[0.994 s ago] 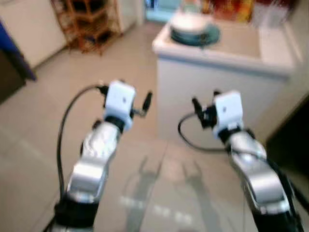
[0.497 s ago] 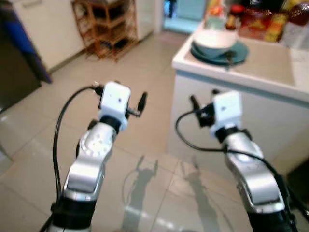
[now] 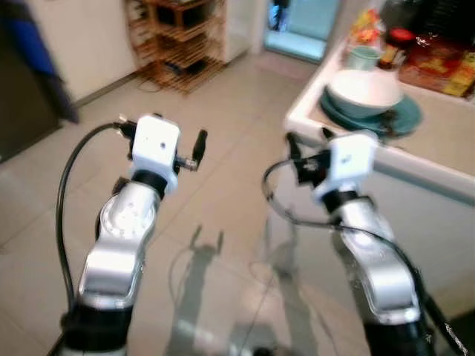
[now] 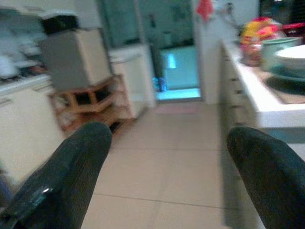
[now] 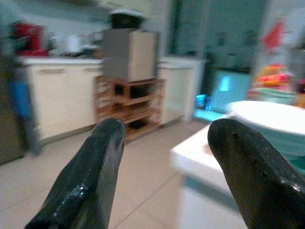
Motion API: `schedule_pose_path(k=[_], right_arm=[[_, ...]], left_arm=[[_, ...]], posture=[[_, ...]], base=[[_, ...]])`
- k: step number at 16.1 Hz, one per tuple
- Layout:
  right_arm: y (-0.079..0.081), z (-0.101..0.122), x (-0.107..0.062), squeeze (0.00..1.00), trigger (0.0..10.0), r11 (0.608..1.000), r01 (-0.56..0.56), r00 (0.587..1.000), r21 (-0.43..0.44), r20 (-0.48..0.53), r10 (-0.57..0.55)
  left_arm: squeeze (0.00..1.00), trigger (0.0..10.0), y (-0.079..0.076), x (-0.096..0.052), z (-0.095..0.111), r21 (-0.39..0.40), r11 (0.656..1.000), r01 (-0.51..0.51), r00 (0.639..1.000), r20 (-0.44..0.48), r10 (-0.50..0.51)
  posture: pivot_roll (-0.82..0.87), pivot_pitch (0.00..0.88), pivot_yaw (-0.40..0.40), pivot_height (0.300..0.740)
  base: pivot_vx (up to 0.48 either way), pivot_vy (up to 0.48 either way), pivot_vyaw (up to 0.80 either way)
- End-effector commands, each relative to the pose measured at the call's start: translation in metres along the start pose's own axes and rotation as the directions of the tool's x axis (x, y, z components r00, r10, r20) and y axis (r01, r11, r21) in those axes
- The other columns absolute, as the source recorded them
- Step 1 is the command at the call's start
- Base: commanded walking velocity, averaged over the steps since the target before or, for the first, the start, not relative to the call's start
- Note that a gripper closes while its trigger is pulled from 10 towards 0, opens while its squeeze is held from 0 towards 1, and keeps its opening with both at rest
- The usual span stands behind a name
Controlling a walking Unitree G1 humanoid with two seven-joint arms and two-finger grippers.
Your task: Setting the table
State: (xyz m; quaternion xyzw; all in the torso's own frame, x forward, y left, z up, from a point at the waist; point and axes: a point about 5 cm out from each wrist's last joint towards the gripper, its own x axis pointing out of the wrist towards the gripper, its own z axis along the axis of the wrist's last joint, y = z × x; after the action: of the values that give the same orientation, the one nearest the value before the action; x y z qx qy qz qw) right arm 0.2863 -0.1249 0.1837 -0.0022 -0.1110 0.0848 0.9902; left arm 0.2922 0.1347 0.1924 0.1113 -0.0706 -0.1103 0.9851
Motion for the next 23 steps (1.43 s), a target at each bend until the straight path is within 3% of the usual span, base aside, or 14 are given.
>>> schedule_pose_path(k=[1, 3, 9, 14, 21, 23], right_arm=[[-0.011, 0.012, 0.003, 0.00, 10.0, 0.999, 0.042, 0.998, 0.030, 0.046, -0.043], [-0.022, 0.023, 0.001, 0.00, 10.0, 0.994, 0.097, 0.990, 0.057, 0.094, -0.102], [-0.023, 0.041, 0.000, 0.00, 10.0, 0.996, 0.085, 0.988, 0.037, 0.125, -0.089], [-0.022, 0.045, 0.003, 0.00, 10.0, 0.996, 0.073, 0.992, 0.046, 0.099, -0.078], [-0.026, 0.047, -0.007, 0.00, 10.0, 0.991, 0.107, 0.992, 0.079, 0.061, -0.112], [-0.026, 0.044, -0.009, 0.00, 10.0, 0.992, 0.083, 0.996, 0.093, 0.024, -0.085]], left_arm=[[0.00, 10.0, -0.004, 0.001, 0.007, 0.012, 1.000, 0.016, 1.000, 0.026, -0.016], [0.00, 10.0, -0.005, 0.000, 0.011, 0.021, 0.999, 0.037, 0.999, 0.039, -0.038], [0.00, 10.0, -0.005, 0.005, 0.020, 0.050, 0.997, 0.058, 0.996, 0.066, -0.061], [0.00, 10.0, -0.001, 0.004, 0.025, 0.059, 0.996, 0.069, 0.994, 0.082, -0.074], [0.00, 10.0, -0.007, 0.003, 0.024, 0.054, 0.991, 0.119, 0.989, 0.083, -0.123], [0.00, 10.0, -0.008, 0.004, 0.026, 0.040, 0.992, 0.121, 0.989, 0.084, -0.124]], posture=[[0.11, 0.040, -0.056, 0.740], [0.11, 0.039, -0.052, 0.740], [0.09, 0.046, -0.043, 0.740], [0.09, 0.056, -0.052, 0.740], [0.07, 0.052, -0.028, 0.740], [0.07, 0.050, -0.018, 0.740]], base=[[0.360, 0.000, -0.80], [0.354, 0.000, -0.80], [0.355, 0.000, -0.51], [0.345, 0.000, 0.00], [0.332, 0.000, -0.80], [0.137, 0.000, 0.00]])
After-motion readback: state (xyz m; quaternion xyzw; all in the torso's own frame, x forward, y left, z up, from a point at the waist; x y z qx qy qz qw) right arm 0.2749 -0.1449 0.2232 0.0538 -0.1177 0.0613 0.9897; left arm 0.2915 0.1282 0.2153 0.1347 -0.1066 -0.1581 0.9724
